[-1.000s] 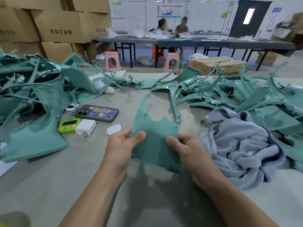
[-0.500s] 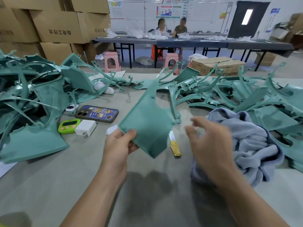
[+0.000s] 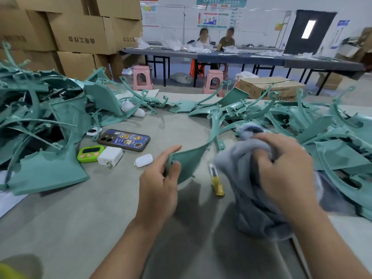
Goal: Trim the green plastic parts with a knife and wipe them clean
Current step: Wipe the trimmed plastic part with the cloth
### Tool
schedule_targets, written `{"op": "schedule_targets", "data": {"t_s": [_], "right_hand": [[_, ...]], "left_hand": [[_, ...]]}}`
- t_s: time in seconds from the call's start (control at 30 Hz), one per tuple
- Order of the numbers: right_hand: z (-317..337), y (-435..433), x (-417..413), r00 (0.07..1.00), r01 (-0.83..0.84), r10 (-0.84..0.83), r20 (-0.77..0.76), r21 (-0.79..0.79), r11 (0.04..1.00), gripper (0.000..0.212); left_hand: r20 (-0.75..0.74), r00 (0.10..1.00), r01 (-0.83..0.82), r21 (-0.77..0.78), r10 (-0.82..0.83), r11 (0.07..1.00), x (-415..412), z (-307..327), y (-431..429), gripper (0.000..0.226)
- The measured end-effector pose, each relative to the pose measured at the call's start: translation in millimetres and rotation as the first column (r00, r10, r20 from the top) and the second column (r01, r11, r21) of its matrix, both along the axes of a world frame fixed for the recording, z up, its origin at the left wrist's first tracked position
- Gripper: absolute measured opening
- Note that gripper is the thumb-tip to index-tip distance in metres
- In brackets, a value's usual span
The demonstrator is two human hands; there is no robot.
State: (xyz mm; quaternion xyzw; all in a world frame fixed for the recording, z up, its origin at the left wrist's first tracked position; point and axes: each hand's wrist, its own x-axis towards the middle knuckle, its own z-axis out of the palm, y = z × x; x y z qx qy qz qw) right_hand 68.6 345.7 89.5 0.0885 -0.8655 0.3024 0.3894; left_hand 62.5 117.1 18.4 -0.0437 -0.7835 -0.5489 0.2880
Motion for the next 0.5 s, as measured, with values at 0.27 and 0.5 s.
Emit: {"op": "schedule_targets", "data": {"t_s": [0.27,0.5], "right_hand": [[-37.5,-123.8,-1.4,0.839,-0.196,0.437,0.323,-0.569,0.798,0.015],[-30.1,-134.3,-16.1,0.879,-0.184,0.392,0.27,-0.567,0.803,0.035]], "left_hand": [[0.074,0.983,0.142,0.281,-0.169,0.949,-6.5,1.7,1.0,0.027],[0.117,0.989,0.04,0.393,-0.093,0.919,-8.0,1.0,-4.2,0.014]]}}
